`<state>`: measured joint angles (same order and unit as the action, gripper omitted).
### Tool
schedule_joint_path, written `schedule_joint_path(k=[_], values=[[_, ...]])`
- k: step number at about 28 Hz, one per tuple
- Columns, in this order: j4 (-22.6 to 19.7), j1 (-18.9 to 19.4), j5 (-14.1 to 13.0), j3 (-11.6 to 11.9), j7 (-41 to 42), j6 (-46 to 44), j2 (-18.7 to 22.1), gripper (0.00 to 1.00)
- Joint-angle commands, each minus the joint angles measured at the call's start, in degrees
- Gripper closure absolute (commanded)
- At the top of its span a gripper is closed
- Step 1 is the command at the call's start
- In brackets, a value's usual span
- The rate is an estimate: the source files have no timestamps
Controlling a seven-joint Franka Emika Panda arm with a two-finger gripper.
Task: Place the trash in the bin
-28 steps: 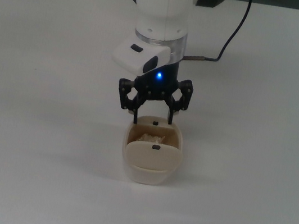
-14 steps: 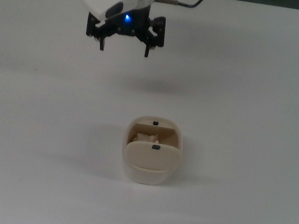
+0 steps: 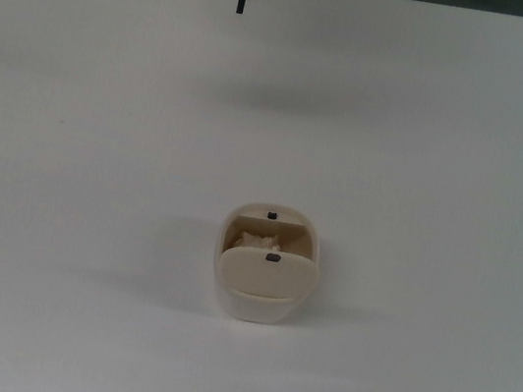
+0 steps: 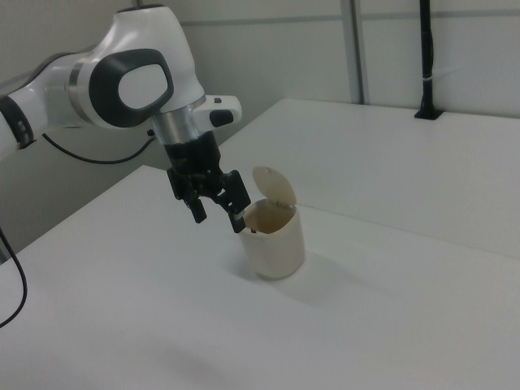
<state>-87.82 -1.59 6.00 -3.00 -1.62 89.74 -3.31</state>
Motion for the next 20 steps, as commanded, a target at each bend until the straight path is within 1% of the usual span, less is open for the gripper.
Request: schedule_joint_path(k=[1, 10, 13, 15, 20], values=[[-1.39, -0.96, 0.15, 0.45, -0.75, -0.53, 1.47, 0.00], [-1.48, -1.23, -0.29, 0.45, -0.48, 0.78, 1.29, 0.00], [-1.48, -2.63, -2.30, 0.54, -0.40, 2.27, 1.38, 0.00], [-1.48, -3.33, -3.10, 0.54, -0.31, 3.50, 1.38, 0.00], [-1.66, -3.42, -3.36, 0.54, -0.40, 6.93, 1.29, 0.00]])
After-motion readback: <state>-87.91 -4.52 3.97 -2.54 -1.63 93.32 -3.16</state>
